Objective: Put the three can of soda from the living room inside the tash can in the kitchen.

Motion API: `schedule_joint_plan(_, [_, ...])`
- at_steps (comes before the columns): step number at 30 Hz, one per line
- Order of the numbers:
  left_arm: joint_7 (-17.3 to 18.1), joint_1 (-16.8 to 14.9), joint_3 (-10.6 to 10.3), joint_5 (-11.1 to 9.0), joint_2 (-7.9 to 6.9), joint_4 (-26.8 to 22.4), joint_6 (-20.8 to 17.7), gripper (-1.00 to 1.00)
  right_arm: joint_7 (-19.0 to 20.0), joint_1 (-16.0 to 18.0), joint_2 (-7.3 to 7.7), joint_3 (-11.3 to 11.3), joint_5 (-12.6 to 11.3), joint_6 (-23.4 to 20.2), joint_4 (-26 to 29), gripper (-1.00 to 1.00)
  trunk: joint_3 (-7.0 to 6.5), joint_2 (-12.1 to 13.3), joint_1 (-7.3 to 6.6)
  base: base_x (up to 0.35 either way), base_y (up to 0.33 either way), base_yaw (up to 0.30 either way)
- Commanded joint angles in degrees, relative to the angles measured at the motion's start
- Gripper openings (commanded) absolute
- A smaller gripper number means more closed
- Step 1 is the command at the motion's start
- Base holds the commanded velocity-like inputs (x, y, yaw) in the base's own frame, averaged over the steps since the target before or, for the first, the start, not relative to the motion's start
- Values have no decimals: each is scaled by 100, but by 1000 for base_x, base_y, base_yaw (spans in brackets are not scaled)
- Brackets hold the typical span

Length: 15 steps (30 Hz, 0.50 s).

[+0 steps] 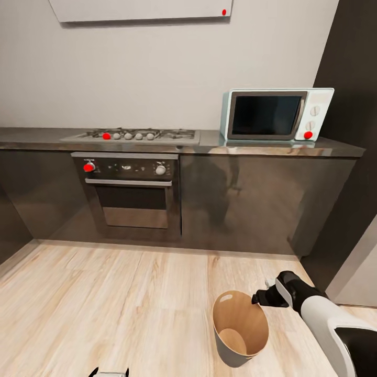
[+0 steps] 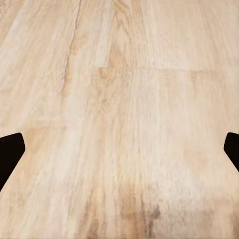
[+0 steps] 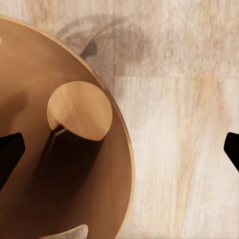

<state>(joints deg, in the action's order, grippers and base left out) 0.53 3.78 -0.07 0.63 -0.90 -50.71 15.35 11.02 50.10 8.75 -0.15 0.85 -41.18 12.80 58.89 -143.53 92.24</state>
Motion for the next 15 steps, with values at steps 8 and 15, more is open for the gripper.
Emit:
schedule_joint_plan(8, [0, 0, 1, 6, 2, 3, 1, 100, 2, -9, -5, -2, -6, 241, 3, 100, 66, -4, 8, 0, 0, 0])
schedule_joint_plan(15, [0, 0, 0, 7, 2, 5, 0, 100, 5, -11, -5, -2, -6, 289, 3, 100, 133, -8, 15, 0, 0, 0])
